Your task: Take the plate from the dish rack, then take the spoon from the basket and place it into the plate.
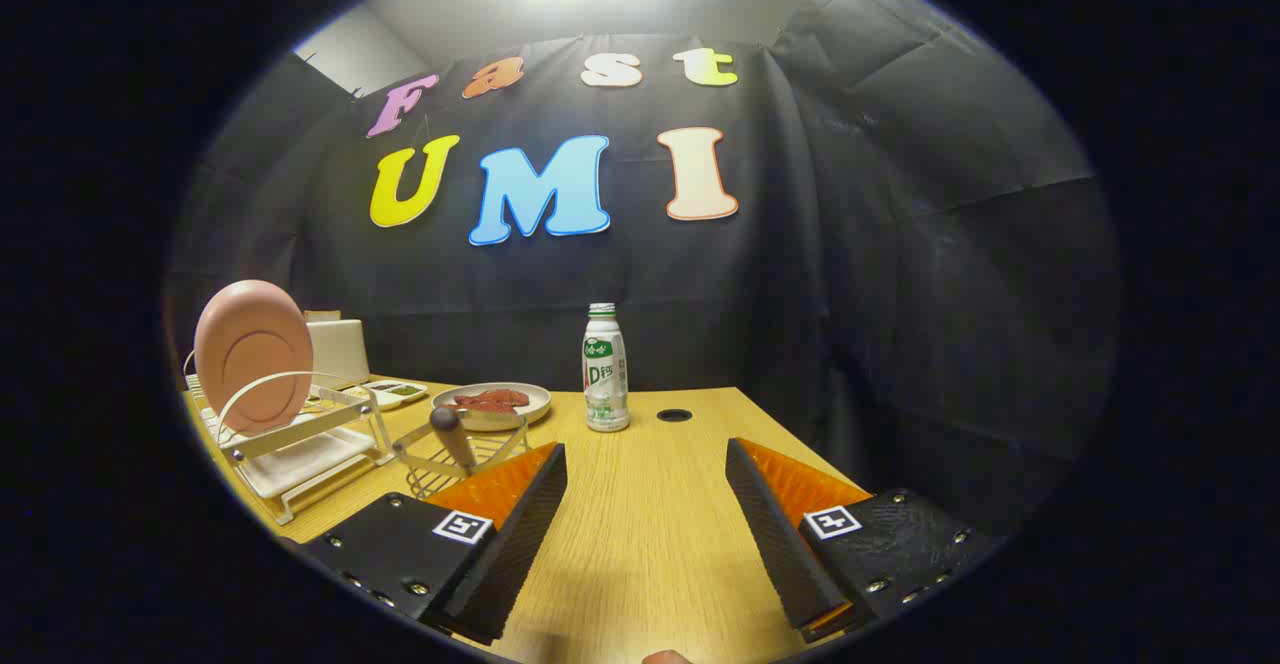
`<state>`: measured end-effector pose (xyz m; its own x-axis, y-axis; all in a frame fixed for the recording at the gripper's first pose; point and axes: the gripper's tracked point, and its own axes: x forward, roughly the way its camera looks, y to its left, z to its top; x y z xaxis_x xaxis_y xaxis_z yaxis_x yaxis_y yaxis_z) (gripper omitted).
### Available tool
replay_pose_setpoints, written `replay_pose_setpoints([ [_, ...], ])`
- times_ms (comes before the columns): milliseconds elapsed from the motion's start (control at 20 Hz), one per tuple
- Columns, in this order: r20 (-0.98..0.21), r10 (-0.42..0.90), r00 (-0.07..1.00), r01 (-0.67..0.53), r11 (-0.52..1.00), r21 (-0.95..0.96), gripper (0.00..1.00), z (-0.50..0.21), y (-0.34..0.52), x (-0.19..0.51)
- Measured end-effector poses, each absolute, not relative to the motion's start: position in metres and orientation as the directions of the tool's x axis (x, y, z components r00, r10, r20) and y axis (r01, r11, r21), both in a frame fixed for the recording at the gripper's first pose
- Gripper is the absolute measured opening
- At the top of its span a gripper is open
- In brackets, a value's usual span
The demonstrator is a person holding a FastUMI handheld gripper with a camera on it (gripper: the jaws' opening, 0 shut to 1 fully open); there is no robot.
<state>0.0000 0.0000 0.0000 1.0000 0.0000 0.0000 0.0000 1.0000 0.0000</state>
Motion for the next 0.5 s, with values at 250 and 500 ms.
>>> replay_pose_setpoints([
  [250, 0.078, -0.072, 0.994, 0.073, 0.997, -0.010, 0.98, 0.045, -0.035, 0.006],
  [500, 0.083, -0.141, 0.987, 0.144, 0.989, -0.031, 0.97, 0.078, -0.056, -0.040],
])
